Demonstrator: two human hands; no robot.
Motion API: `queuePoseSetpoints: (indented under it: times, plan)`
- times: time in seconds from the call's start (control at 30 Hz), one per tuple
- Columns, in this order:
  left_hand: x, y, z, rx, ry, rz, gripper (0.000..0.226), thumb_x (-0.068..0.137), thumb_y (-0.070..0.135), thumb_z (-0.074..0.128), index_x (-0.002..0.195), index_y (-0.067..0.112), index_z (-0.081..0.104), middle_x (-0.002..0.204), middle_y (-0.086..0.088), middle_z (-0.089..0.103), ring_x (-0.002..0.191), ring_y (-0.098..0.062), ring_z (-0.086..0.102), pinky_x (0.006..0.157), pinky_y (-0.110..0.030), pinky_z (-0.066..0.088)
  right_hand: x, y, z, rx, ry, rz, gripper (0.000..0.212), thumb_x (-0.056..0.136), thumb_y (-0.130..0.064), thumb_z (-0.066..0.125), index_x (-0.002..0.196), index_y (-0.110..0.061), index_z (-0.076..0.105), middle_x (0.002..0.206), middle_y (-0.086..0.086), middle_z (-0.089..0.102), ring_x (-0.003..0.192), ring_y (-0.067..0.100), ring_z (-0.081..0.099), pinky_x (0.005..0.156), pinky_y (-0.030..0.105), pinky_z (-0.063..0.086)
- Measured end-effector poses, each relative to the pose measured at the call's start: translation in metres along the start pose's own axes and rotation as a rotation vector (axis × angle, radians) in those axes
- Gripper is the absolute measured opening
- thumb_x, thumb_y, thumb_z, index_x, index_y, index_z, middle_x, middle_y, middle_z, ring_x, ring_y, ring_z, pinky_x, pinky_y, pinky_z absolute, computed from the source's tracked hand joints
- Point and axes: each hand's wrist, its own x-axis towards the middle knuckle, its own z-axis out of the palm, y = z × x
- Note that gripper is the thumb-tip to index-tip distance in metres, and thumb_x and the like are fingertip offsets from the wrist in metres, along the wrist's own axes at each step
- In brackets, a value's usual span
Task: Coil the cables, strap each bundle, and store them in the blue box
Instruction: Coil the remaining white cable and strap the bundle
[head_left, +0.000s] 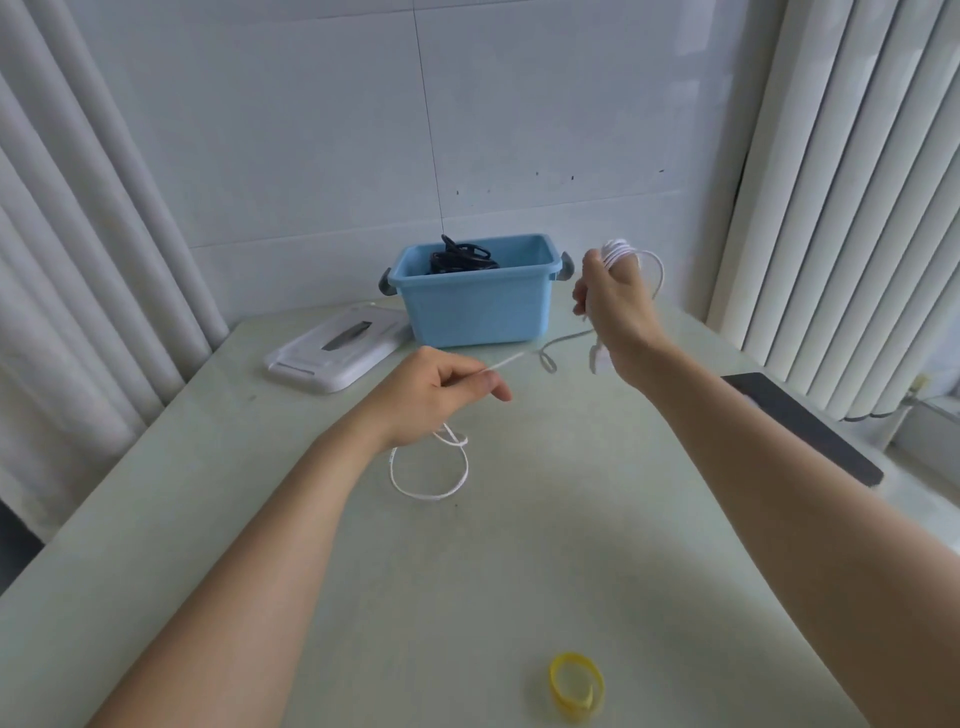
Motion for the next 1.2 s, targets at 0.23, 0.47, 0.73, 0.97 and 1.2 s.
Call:
queuePoseSetpoints:
  times: [0.23, 0.47, 0.73, 0.97, 1.2]
  plan:
    - [-0.002, 0.008, -0.022, -0.154, 0.330, 0.161, 0.023, 0.102, 0.016, 0.056, 0.093, 0.011, 0.077, 0.058, 0.019, 0.055, 0.057, 0.000, 0.041, 0.061, -0.016, 0.031, -0.004, 0.036, 0.006, -0.528, -0.197, -0.058, 0.025, 0.099, -0.011, 0.039, 0.074, -0.005, 0.042, 0.084, 0.018, 0.049, 0.076, 0.035, 0.051, 0.070, 0.043, 0.046]
    - [0.007, -0.008, -0.026, -0.168, 0.625, 0.183, 0.023, 0.102, 0.025, 0.056, 0.095, 0.034, 0.076, 0.064, -0.014, 0.034, 0.062, -0.023, 0.024, 0.058, -0.030, 0.021, -0.030, 0.007, 0.007, -0.474, -0.794, 0.101, 0.071, 0.105, -0.051, 0.019, 0.090, 0.002, 0.065, 0.063, 0.013, 0.046, 0.056, 0.023, 0.040, 0.064, 0.030, 0.040]
    - [0.009, -0.028, -0.026, -0.059, 0.712, 0.071, 0.018, 0.102, 0.025, 0.057, 0.104, 0.028, 0.075, 0.051, 0.011, 0.035, 0.051, -0.005, 0.028, 0.054, -0.027, 0.027, -0.037, -0.016, 0.006, 0.047, -1.009, 0.188, 0.066, 0.090, -0.066, 0.034, 0.064, -0.008, 0.052, 0.047, 0.000, 0.020, 0.049, 0.021, 0.014, 0.056, 0.031, 0.031]
    - [0.000, -0.027, -0.008, 0.486, 0.532, -0.015, 0.021, 0.099, 0.043, 0.058, 0.108, 0.035, 0.075, 0.089, 0.008, 0.070, 0.087, -0.021, 0.062, 0.069, -0.033, 0.043, -0.033, -0.048, 0.005, 0.487, -0.819, 0.395, 0.063, 0.100, -0.059, 0.032, 0.061, -0.013, 0.049, 0.037, -0.007, 0.021, 0.031, 0.010, 0.016, 0.050, 0.026, 0.038]
    - [0.004, -0.010, 0.003, 0.108, 0.050, -0.106, 0.034, 0.102, 0.031, 0.042, 0.098, 0.024, 0.075, 0.071, 0.019, 0.060, 0.072, -0.006, 0.054, 0.075, -0.028, 0.043, -0.023, -0.061, -0.011, 0.486, -0.742, 0.454, 0.064, 0.102, -0.057, 0.029, 0.060, -0.013, 0.049, 0.037, -0.007, 0.020, 0.029, 0.008, 0.016, 0.045, 0.023, 0.037]
